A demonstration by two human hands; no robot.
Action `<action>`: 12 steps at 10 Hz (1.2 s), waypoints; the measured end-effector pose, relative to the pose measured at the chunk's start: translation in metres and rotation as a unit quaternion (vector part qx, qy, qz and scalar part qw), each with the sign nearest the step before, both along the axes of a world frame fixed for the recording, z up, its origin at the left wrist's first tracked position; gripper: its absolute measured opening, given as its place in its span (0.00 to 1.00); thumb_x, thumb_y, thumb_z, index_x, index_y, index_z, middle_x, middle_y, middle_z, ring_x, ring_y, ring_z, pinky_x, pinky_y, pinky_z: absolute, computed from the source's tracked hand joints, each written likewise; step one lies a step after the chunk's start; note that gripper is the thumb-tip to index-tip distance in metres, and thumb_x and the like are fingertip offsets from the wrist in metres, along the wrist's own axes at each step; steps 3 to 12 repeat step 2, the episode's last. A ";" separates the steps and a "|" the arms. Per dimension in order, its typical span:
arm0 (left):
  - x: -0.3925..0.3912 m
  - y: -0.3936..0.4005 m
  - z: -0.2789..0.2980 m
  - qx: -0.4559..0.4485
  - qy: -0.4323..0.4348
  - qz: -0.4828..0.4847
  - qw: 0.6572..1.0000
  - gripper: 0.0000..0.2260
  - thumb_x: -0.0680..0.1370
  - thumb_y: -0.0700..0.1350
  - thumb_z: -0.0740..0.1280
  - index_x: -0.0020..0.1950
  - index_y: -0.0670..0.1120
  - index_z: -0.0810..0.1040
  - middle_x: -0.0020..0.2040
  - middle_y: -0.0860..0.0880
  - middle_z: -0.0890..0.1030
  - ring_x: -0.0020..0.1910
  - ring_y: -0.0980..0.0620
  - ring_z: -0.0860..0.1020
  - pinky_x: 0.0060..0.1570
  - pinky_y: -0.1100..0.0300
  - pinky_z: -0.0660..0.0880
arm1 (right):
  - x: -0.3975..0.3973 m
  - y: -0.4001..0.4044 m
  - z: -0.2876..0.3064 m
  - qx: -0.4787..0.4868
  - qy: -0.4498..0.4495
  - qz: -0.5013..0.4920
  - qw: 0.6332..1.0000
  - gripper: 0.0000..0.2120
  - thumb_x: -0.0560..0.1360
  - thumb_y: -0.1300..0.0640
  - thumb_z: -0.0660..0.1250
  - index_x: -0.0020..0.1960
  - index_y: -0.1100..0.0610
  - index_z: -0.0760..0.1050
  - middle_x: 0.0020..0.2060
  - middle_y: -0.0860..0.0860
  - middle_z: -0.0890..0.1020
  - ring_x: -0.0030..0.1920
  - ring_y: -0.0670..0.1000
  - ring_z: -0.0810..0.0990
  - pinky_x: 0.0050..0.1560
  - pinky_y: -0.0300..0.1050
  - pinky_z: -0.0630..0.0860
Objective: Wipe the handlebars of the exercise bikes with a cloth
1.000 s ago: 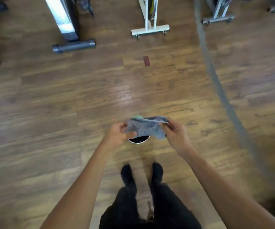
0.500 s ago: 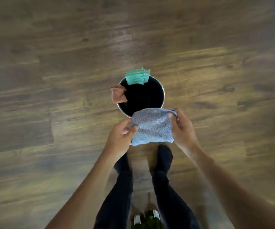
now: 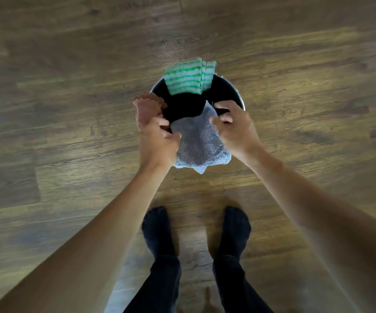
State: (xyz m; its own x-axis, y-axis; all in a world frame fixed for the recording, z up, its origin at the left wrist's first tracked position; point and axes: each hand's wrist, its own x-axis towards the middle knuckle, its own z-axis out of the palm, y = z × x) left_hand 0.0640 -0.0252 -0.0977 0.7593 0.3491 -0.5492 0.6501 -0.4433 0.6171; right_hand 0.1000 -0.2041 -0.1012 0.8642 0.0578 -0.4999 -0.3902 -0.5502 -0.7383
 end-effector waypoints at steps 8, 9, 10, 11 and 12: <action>-0.006 -0.013 -0.002 0.077 0.020 -0.072 0.994 0.15 0.75 0.37 0.70 0.61 0.48 0.77 0.52 0.48 0.81 0.49 0.46 0.82 0.50 0.47 0.81 | -0.020 -0.011 -0.008 -0.054 -0.065 0.062 0.995 0.18 0.80 0.62 0.67 0.69 0.58 0.75 0.62 0.52 0.80 0.57 0.45 0.80 0.59 0.31 0.76; -0.006 -0.013 -0.002 0.077 0.020 -0.072 0.994 0.15 0.75 0.37 0.70 0.61 0.48 0.77 0.52 0.48 0.81 0.49 0.46 0.82 0.50 0.47 0.81 | -0.020 -0.011 -0.008 -0.054 -0.065 0.062 0.995 0.18 0.80 0.62 0.67 0.69 0.58 0.75 0.62 0.52 0.80 0.57 0.45 0.80 0.59 0.31 0.76; -0.006 -0.013 -0.002 0.077 0.020 -0.072 0.994 0.15 0.75 0.37 0.70 0.61 0.48 0.77 0.52 0.48 0.81 0.49 0.46 0.82 0.50 0.47 0.81 | -0.020 -0.011 -0.008 -0.054 -0.065 0.062 0.995 0.18 0.80 0.62 0.67 0.69 0.58 0.75 0.62 0.52 0.80 0.57 0.45 0.80 0.59 0.31 0.76; -0.006 -0.013 -0.002 0.077 0.020 -0.072 0.994 0.15 0.75 0.37 0.70 0.61 0.48 0.77 0.52 0.48 0.81 0.49 0.46 0.82 0.50 0.47 0.81 | -0.020 -0.011 -0.008 -0.054 -0.065 0.062 0.995 0.18 0.80 0.62 0.67 0.69 0.58 0.75 0.62 0.52 0.80 0.57 0.45 0.80 0.59 0.31 0.76; -0.006 -0.013 -0.002 0.077 0.020 -0.072 0.994 0.15 0.75 0.37 0.70 0.61 0.48 0.77 0.52 0.48 0.81 0.49 0.46 0.82 0.50 0.47 0.81 | -0.020 -0.011 -0.008 -0.054 -0.065 0.062 0.995 0.18 0.80 0.62 0.67 0.69 0.58 0.75 0.62 0.52 0.80 0.57 0.45 0.80 0.59 0.31 0.76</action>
